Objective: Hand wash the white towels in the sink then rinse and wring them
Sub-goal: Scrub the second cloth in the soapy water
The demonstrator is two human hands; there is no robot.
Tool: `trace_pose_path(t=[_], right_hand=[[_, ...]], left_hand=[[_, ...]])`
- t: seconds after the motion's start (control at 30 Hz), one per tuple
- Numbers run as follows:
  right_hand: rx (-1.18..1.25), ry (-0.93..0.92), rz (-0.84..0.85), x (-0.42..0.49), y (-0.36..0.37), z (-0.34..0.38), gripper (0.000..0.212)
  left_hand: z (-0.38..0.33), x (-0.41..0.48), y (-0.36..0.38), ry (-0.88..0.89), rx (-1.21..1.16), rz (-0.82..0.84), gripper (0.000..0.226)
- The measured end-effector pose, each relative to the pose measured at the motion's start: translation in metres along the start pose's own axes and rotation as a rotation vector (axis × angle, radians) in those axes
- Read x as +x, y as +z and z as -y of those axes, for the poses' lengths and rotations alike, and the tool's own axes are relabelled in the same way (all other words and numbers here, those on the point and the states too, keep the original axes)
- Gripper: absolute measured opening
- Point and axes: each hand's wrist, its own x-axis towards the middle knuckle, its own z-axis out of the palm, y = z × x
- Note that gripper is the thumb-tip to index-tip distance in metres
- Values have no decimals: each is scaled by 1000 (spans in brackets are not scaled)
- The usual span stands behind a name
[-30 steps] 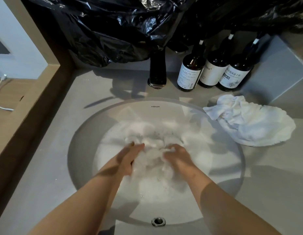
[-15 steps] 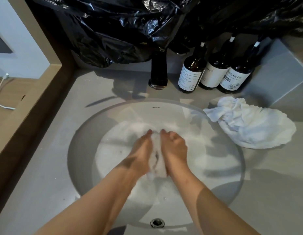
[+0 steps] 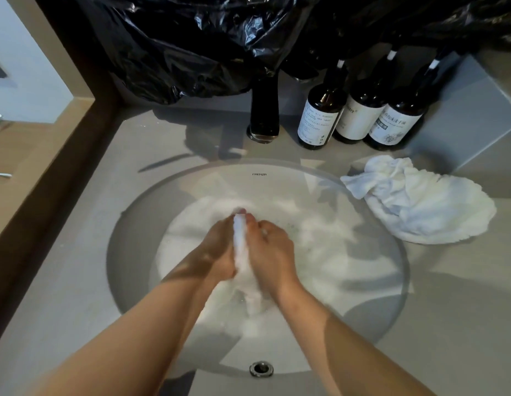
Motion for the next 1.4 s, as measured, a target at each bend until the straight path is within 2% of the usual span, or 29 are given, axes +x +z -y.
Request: trace_pose_path(t=[0.07, 0.13, 0.2, 0.23, 0.27, 0.33, 0.4, 0.43, 0.5, 0.6, 0.7, 0.73, 0.8, 0.83, 0.87, 0.93, 1.0, 1.03, 1.17, 1.23, 1.3, 1.4], right_hand=[[-62, 73, -56, 25, -20, -11, 39], [-158, 116, -74, 46, -45, -25, 34], [-217, 155, 46, 51, -57, -35, 48], [-344, 161, 148, 50, -56, -41, 57], [-527, 158, 264, 47, -52, -49, 66], [-809, 167, 493, 37, -36, -65, 87], [-917, 219, 619, 30, -21, -77, 97], [-976, 201, 605, 29, -19, -79, 93], [-1120, 113, 474, 28, -22, -78, 78], [-1080, 78, 357, 29, -27, -78, 68], [-942, 106, 509, 31, -32, -72, 79], [-853, 122, 532, 30, -37, -68, 81], [-691, 135, 466, 28, -53, -55, 78], [-635, 129, 404, 27, -60, -49, 69], [-582, 117, 350, 27, -66, -43, 56], [-371, 109, 279, 25, -70, -30, 27], [-102, 96, 217, 22, -67, -11, 6], [-17, 72, 179, 21, -67, -2, 6], [203, -79, 41, 9, -80, 41, 19], [248, -172, -23, -1, -92, 62, 21], [284, -288, -72, -12, -104, 81, 25], [311, -397, -90, -21, -116, 96, 25]], left_hand=[[-6, -15, -3, -103, -6, 38, 27], [-5, -10, -14, -111, 76, -30, 34], [4, 8, -25, -77, 300, -296, 43], [9, 16, -28, -69, 417, -425, 50], [15, 21, -27, -63, 482, -483, 58], [29, 28, -19, -57, 605, -450, 69], [49, 36, -12, -124, 829, -332, 76], [56, 35, -11, -160, 974, -288, 74], [62, 31, -13, -150, 1191, -271, 63], [60, 26, -16, -140, 1275, -234, 55], [53, 27, -28, -161, 1107, -121, 68], [47, 25, -33, -165, 938, -122, 64], [34, 18, -44, -193, 427, -119, 33], [25, 12, -47, -230, 185, -75, 19], [17, 7, -49, -224, 43, -9, 14], [1, -2, -45, -186, -123, 134, 16], [-21, -11, -32, -165, -244, 144, 21], [-32, -13, -25, -130, -276, 105, 18], [-76, -46, -3, 103, -69, 91, 24], [-92, -72, -1, 201, -54, 98, 26], [-107, -90, -5, 294, -57, 90, 29], [-125, -104, -10, 258, -227, 226, 23]])
